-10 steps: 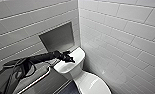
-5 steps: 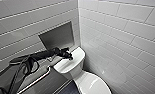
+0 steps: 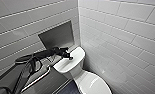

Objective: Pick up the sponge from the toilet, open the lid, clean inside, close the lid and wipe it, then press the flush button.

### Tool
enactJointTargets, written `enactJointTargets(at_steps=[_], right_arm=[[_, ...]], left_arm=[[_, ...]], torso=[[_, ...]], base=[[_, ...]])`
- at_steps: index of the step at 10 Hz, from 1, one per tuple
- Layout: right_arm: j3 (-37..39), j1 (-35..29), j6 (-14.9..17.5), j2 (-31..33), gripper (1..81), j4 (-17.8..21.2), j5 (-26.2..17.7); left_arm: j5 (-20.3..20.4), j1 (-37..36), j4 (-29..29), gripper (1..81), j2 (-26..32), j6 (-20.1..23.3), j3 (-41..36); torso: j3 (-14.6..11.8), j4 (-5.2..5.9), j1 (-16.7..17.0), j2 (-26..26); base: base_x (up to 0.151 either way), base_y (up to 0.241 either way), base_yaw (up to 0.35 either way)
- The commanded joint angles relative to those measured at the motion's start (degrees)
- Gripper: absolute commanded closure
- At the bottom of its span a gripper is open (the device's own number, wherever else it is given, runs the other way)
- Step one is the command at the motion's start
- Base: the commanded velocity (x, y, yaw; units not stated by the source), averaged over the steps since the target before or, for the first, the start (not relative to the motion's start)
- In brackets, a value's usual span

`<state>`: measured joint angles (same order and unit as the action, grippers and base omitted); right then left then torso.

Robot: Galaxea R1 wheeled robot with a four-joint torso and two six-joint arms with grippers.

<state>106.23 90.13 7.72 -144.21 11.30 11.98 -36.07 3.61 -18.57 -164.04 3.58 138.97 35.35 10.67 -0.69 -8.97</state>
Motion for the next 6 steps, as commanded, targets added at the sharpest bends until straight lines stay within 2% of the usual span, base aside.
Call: enactJointTargets(at_steps=[1, 4, 6], right_arm=[[-2.09, 0.63, 0.28, 0.83, 81.1, -1.19, -5.13], [-2.09, 0.72, 0.28, 0.92, 81.1, -1.19, -5.13], [-2.09, 0.98, 0.28, 0.92, 81.1, -1.19, -5.13]], left_arm=[[-1.72, -11.21, 3.00, 81.1, -1.46, 0.11, 3.49], [-0.85, -12.09, 3.97, 81.1, -3.93, 0.11, 7.18], [0.39, -12.09, 7.31, 81.1, -6.39, 0.11, 11.05]], torso=[[1.23, 0.00, 0.00, 0.00], [1.18, 0.00, -0.02, 0.04], [1.18, 0.00, -0.02, 0.04]], base=[[0.000, 0.000, 0.000], [0.000, 0.000, 0.000], [0.000, 0.000, 0.000]])
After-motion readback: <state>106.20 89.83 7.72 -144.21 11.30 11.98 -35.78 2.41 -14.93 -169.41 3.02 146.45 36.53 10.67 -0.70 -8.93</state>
